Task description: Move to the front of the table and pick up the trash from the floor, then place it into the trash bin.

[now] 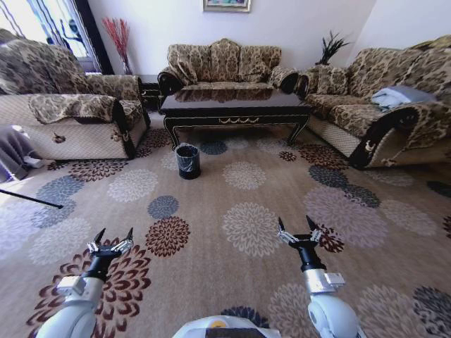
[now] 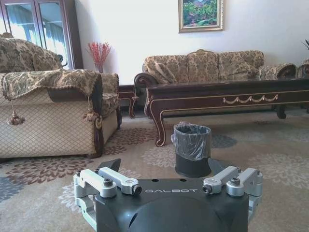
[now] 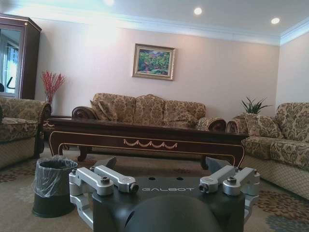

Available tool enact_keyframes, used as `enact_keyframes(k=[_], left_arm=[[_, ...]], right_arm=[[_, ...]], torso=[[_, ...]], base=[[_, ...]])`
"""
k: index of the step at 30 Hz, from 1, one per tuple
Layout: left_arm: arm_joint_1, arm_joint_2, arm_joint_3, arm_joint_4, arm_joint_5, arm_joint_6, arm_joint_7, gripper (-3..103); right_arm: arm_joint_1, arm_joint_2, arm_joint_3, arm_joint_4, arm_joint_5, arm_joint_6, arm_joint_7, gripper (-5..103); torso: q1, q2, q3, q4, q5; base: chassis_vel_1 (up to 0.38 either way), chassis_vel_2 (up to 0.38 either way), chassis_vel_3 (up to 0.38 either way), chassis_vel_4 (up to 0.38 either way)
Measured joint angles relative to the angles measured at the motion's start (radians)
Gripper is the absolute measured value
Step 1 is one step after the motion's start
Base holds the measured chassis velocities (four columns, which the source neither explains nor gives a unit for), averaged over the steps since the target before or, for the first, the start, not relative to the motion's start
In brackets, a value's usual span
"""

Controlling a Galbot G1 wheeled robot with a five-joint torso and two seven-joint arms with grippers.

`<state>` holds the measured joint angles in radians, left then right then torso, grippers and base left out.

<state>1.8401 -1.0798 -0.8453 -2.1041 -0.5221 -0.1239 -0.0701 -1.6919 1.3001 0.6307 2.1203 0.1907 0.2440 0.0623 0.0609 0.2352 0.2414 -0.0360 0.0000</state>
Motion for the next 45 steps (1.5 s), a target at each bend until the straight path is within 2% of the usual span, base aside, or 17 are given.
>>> enact_keyframes(k=[19,45], left_arm=[[0.001,0.000,0.000,0.000,0.000,0.000,0.000,100],[0.000,0.000,0.000,0.000,0.000,0.000,0.000,100]], right_arm=[[-0.001,0.000,0.000,0.000,0.000,0.000,0.000,100],[0.000,0.000,0.000,0.000,0.000,0.000,0.000,100]], torso=[[0.016,0.064,0.045,-0.0001,0.0002],[0.052,0.166,0.114,-0.0002,0.0000]], base=[[0.174,-0.182,-0.182,0.187],[-0.006,0.006,0.005,-0.005]])
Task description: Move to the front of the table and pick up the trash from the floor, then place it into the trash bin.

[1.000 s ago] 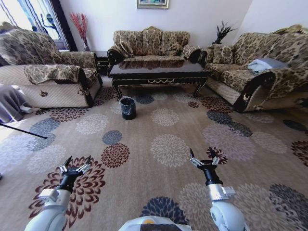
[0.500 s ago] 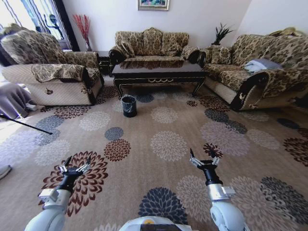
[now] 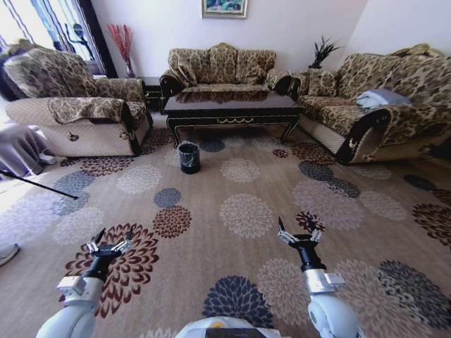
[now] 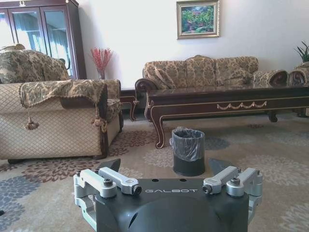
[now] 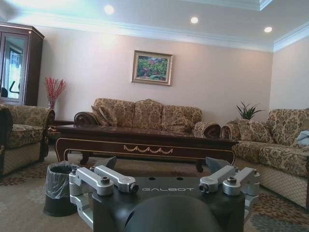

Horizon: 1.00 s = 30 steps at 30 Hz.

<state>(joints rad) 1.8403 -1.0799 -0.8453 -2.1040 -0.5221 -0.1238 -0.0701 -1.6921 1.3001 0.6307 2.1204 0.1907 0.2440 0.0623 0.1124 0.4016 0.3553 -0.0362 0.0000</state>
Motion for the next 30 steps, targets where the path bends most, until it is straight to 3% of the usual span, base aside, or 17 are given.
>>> enact_keyframes(k=[30], left_arm=[[0.000,0.000,0.000,0.000,0.000,0.000,0.000,100]], right_arm=[[0.000,0.000,0.000,0.000,0.000,0.000,0.000,100]], torso=[[0.041,0.114,0.072,0.0000,0.0000]], base=[[-0.021,0.020,0.025,-0.019]])
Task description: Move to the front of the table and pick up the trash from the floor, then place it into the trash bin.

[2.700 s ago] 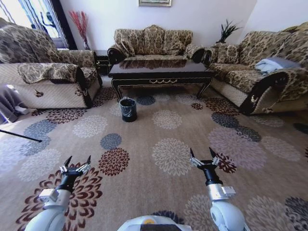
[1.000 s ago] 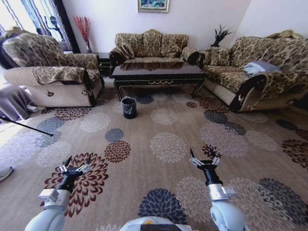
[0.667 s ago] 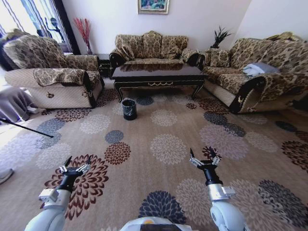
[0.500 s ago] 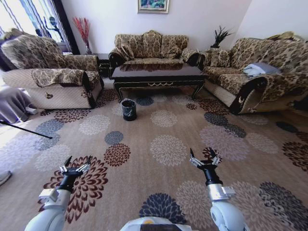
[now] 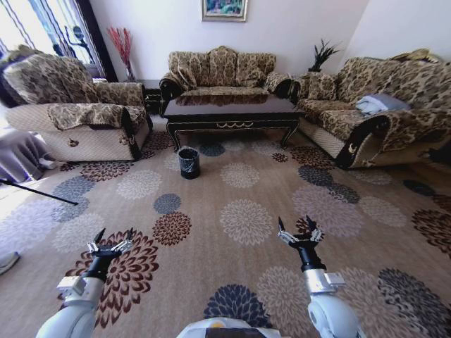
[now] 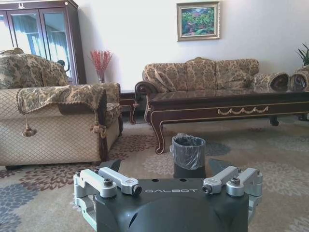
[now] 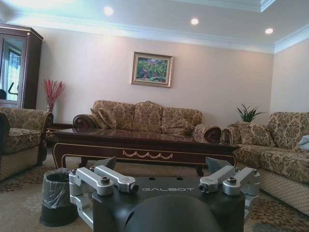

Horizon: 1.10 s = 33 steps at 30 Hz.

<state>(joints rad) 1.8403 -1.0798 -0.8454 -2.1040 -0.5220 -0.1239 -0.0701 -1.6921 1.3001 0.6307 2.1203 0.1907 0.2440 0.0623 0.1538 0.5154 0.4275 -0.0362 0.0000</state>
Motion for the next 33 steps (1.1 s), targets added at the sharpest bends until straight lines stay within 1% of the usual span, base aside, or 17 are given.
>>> enact_keyframes(k=[1,4,7,8,10,16,18,22,33], left_arm=[[0.000,0.000,0.000,0.000,0.000,0.000,0.000,100],[0.000,0.000,0.000,0.000,0.000,0.000,0.000,100],[0.000,0.000,0.000,0.000,0.000,0.000,0.000,100],[0.000,0.000,0.000,0.000,0.000,0.000,0.000,100],[0.000,0.000,0.000,0.000,0.000,0.000,0.000,100],[0.000,0.000,0.000,0.000,0.000,0.000,0.000,100],[0.000,0.000,0.000,0.000,0.000,0.000,0.000,100],[0.000,0.000,0.000,0.000,0.000,0.000,0.000,100],[0.000,0.000,0.000,0.000,0.000,0.000,0.000,100]], right_arm=[[0.000,0.000,0.000,0.000,0.000,0.000,0.000,100],[0.000,0.000,0.000,0.000,0.000,0.000,0.000,100],[0.000,0.000,0.000,0.000,0.000,0.000,0.000,100],[0.000,0.000,0.000,0.000,0.000,0.000,0.000,100],[0.000,0.000,0.000,0.000,0.000,0.000,0.000,100],[0.000,0.000,0.000,0.000,0.000,0.000,0.000,100],[0.000,0.000,0.000,0.000,0.000,0.000,0.000,100],[0.000,0.000,0.000,0.000,0.000,0.000,0.000,100],[0.000,0.000,0.000,0.000,0.000,0.000,0.000,100]], torso=[[0.000,0.000,0.000,0.0000,0.0000],[0.006,0.017,0.011,0.0000,0.0000],[0.008,0.022,0.014,0.0000,0.0000],[0.012,0.031,0.020,0.0000,0.0000],[0.013,0.036,0.022,0.0000,0.0000],[0.025,0.067,0.042,0.0000,0.0000],[0.026,0.070,0.044,0.0000,0.0000],[0.036,0.091,0.056,0.0000,0.0000],[0.053,0.135,0.083,0.0000,0.0001]], base=[[0.000,0.000,0.000,0.000],[0.000,0.000,0.000,0.000],[0.000,0.000,0.000,0.000],[0.000,0.000,0.000,0.000],[0.000,0.000,0.000,0.000],[0.000,0.000,0.000,0.000],[0.000,0.000,0.000,0.000],[0.000,0.000,0.000,0.000],[0.000,0.000,0.000,0.000]])
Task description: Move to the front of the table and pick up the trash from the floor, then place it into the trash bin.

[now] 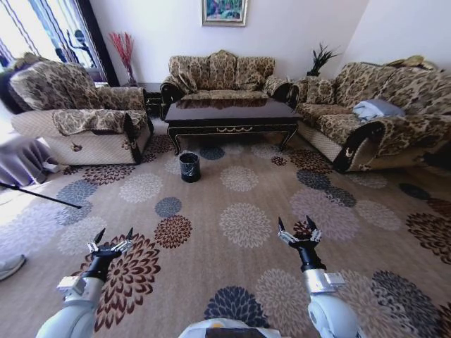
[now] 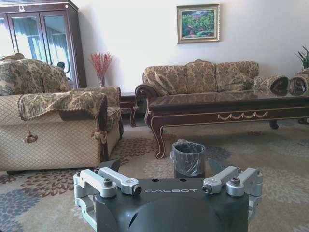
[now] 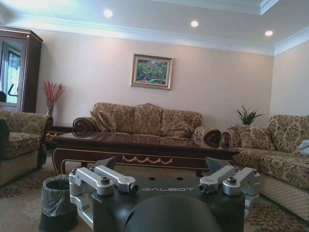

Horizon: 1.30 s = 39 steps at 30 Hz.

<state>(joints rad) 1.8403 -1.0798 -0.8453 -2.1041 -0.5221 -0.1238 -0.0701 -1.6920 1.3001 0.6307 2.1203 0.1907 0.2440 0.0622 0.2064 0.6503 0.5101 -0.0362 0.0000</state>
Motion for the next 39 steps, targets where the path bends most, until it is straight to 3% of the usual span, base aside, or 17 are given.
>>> enact_keyframes(k=[39], left_arm=[[0.000,0.000,0.000,0.000,0.000,0.000,0.000,100]], right_arm=[[0.000,0.000,0.000,0.000,0.000,0.000,0.000,100]], torso=[[0.071,0.173,0.102,0.0000,0.0000]], base=[[0.000,0.000,0.000,0.000]])
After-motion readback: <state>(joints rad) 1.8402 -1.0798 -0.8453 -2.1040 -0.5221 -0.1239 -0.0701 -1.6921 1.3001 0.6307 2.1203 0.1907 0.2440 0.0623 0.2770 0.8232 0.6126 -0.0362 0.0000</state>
